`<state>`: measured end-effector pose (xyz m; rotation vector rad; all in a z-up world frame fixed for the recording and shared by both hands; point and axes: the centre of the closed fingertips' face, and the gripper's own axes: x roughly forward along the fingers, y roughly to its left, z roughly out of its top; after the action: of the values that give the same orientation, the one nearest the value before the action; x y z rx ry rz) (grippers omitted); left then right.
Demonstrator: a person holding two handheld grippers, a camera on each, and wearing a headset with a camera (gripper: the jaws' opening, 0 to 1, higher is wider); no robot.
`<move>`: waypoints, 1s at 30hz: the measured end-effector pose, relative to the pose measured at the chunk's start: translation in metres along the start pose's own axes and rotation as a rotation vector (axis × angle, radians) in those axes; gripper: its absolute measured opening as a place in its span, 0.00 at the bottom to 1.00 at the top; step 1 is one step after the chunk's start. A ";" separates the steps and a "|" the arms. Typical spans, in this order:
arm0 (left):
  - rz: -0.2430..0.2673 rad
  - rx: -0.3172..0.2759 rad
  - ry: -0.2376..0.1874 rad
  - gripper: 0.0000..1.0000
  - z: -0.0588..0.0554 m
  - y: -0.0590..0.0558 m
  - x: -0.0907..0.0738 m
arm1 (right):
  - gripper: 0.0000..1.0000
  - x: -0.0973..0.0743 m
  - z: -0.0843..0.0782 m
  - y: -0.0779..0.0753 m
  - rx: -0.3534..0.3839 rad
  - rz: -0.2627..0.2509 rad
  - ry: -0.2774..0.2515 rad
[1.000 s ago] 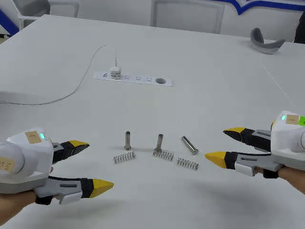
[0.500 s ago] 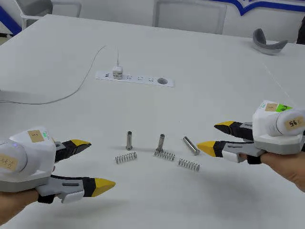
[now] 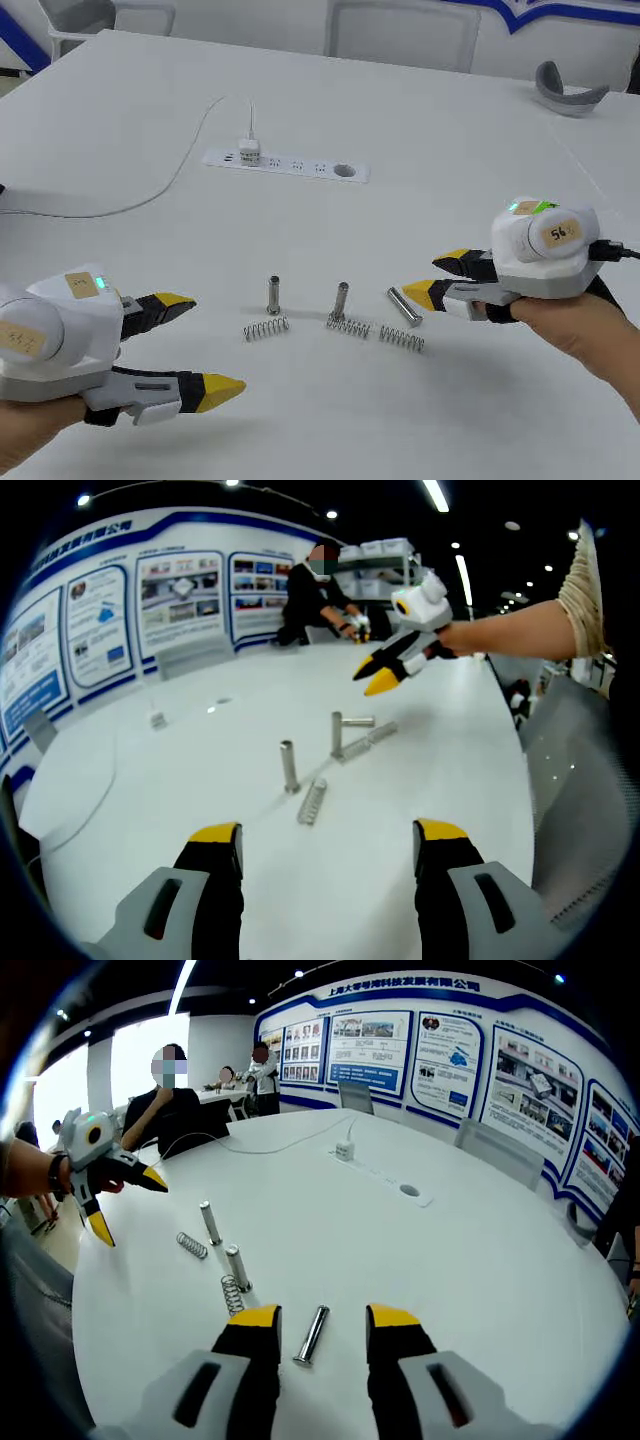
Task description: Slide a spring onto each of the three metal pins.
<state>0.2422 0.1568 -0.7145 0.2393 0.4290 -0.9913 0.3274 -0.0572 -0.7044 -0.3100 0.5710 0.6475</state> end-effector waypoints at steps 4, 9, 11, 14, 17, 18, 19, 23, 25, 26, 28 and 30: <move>-0.001 0.000 0.001 0.70 0.000 0.000 0.000 | 0.32 0.008 -0.002 -0.002 0.002 -0.010 0.021; -0.002 -0.003 0.003 0.70 -0.001 0.000 0.002 | 0.30 0.018 -0.006 -0.002 0.023 -0.025 0.056; -0.004 -0.002 0.005 0.70 -0.002 -0.001 0.002 | 0.28 0.022 -0.008 -0.002 0.031 -0.031 0.070; -0.006 -0.002 0.007 0.69 -0.002 -0.001 0.003 | 0.26 0.027 -0.012 -0.003 0.040 -0.040 0.094; -0.005 -0.003 0.009 0.69 -0.003 -0.001 0.003 | 0.24 0.030 -0.014 -0.002 0.055 -0.046 0.105; -0.003 -0.004 0.009 0.69 -0.003 0.000 0.003 | 0.22 0.031 -0.015 -0.003 0.064 -0.051 0.115; -0.002 -0.005 0.009 0.69 -0.003 0.000 0.003 | 0.21 0.032 -0.016 -0.003 0.068 -0.052 0.118; -0.001 -0.008 0.010 0.69 -0.004 0.000 0.003 | 0.20 0.037 -0.021 -0.001 0.081 -0.057 0.144; -0.001 -0.009 0.010 0.69 -0.004 0.000 0.003 | 0.19 0.039 -0.023 -0.001 0.086 -0.058 0.151; -0.002 -0.009 0.009 0.69 -0.004 -0.001 0.004 | 0.19 0.040 -0.024 -0.001 0.090 -0.062 0.155; -0.003 -0.010 0.008 0.69 -0.004 -0.001 0.004 | 0.17 0.041 -0.026 -0.001 0.100 -0.066 0.162; -0.002 -0.010 0.009 0.68 -0.004 -0.001 0.004 | 0.17 0.042 -0.027 0.000 0.105 -0.071 0.171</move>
<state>0.2422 0.1547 -0.7204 0.2342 0.4424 -0.9905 0.3441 -0.0492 -0.7511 -0.2868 0.7518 0.5237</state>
